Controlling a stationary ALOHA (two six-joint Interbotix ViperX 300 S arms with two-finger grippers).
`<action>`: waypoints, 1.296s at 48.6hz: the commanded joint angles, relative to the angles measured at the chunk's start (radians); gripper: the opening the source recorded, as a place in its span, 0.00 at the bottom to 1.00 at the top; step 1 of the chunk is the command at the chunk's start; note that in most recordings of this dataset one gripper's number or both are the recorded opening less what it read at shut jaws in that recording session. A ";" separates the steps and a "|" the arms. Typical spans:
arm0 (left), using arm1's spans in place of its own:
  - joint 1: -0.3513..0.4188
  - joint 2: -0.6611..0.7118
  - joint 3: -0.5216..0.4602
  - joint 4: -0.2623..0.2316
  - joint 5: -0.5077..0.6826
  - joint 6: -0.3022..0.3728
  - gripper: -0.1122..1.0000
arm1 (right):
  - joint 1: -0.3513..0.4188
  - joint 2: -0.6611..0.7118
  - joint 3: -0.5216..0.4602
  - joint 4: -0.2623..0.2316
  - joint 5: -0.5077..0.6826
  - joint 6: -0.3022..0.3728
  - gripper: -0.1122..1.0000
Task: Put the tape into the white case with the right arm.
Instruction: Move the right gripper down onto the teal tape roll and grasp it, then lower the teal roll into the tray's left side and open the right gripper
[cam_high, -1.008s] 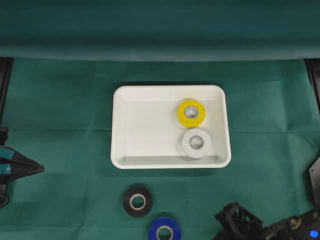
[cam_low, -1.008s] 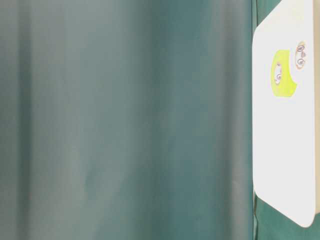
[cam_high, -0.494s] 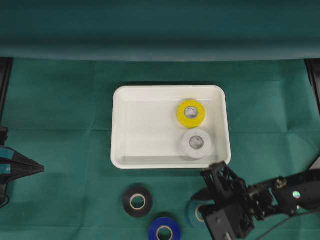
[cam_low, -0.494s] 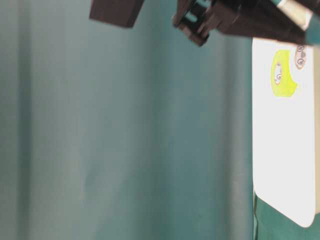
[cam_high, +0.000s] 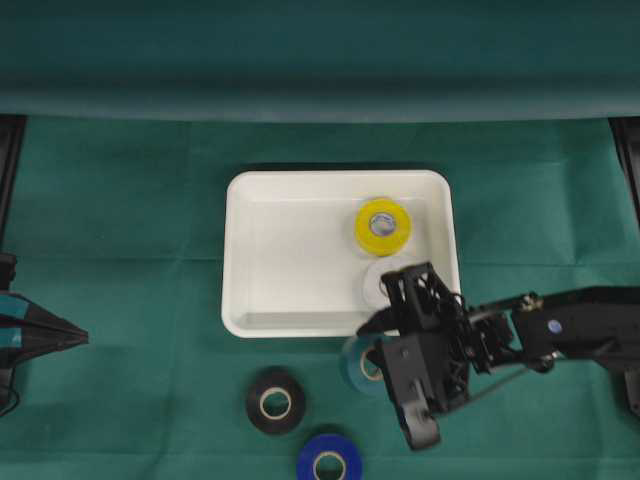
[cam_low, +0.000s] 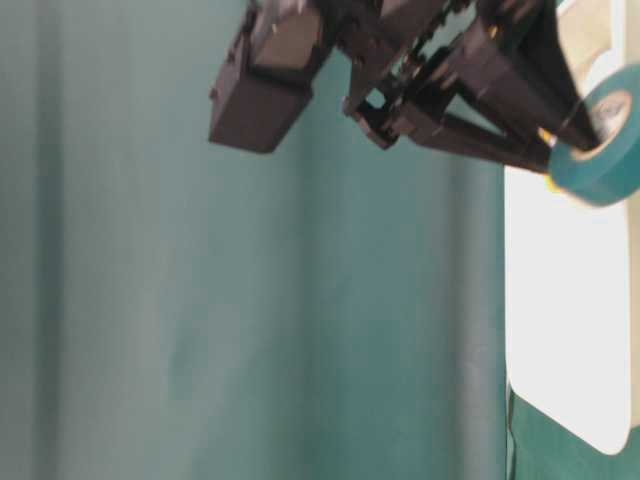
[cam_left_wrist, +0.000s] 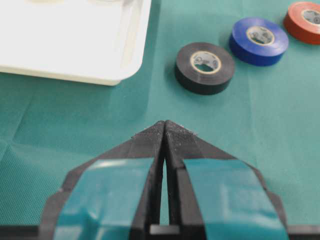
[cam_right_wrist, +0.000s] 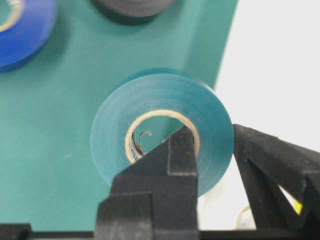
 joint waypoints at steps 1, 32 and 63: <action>0.003 0.008 -0.011 -0.002 -0.011 0.000 0.10 | -0.044 -0.006 -0.031 -0.003 -0.037 0.000 0.10; 0.003 -0.020 -0.003 -0.002 -0.008 -0.002 0.10 | -0.202 0.043 -0.058 -0.028 -0.127 -0.017 0.10; 0.003 -0.021 -0.002 -0.002 -0.008 0.000 0.10 | -0.204 0.044 -0.052 -0.028 -0.129 -0.014 0.59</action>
